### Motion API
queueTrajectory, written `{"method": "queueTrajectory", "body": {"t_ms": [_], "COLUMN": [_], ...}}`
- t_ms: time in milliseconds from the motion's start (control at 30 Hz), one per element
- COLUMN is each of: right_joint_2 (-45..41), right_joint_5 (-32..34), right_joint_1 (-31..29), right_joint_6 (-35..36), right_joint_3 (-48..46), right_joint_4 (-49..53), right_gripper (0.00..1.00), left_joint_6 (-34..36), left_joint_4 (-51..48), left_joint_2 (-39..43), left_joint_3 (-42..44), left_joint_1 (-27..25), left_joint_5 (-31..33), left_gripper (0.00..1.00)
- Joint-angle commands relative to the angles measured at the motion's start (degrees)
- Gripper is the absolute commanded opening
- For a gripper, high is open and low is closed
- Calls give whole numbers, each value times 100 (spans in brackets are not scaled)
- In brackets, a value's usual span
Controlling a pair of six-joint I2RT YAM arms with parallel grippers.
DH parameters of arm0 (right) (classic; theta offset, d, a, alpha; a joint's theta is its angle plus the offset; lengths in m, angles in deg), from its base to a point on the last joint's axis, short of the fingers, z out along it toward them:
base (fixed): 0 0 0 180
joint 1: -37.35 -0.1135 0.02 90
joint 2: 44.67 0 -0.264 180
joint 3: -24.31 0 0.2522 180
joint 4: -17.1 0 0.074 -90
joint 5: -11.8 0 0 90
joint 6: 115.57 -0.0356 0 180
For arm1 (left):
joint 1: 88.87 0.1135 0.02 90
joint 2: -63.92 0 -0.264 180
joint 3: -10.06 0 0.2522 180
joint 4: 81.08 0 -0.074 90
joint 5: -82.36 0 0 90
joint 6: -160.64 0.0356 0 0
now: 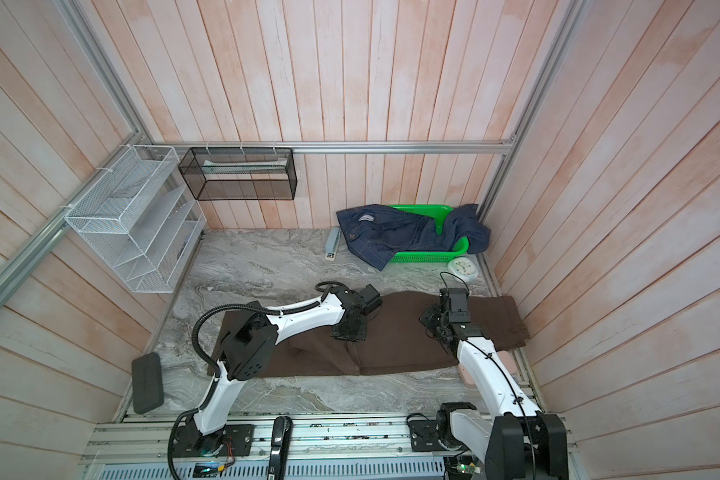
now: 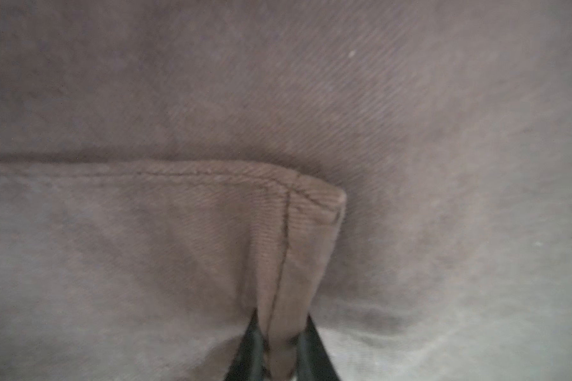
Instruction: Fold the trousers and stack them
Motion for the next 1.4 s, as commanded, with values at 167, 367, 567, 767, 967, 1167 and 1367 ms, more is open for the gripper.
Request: {"method": "queueTrajectory", "body": {"t_ms": [167, 367, 567, 767, 967, 1167, 1367], "right_joint_2": [-11, 212, 682, 1130, 1492, 1644, 1600], "right_joint_5": [-215, -460, -605, -318, 54, 31, -63], "right_joint_1": [30, -55, -305, -437, -431, -437, -436], "right_joint_6": [70, -20, -127, -90, -22, 24, 35], "right_joint_3": [-167, -307, -413, -443, -536, -548, -508], "right_joint_4": [-38, -174, -346, -467, -506, -551, -535], "right_gripper": [44, 44, 43, 44, 44, 44, 44], "left_joint_6": [-79, -76, 268, 1099, 1438, 1674, 1945], "left_joint_4": [-347, -788, -1378, -1358, -1314, -940, -570], "left_joint_2": [417, 1938, 3802, 4603, 4321, 3869, 3434], "left_joint_3": [195, 1186, 2652, 3528, 3604, 3520, 3431], "left_joint_1": [126, 739, 2047, 3490, 4286, 4588, 4808], "left_joint_5": [577, 1152, 1729, 1990, 2200, 2261, 2388], "left_gripper": [0, 0, 0, 0, 0, 0, 32]}}
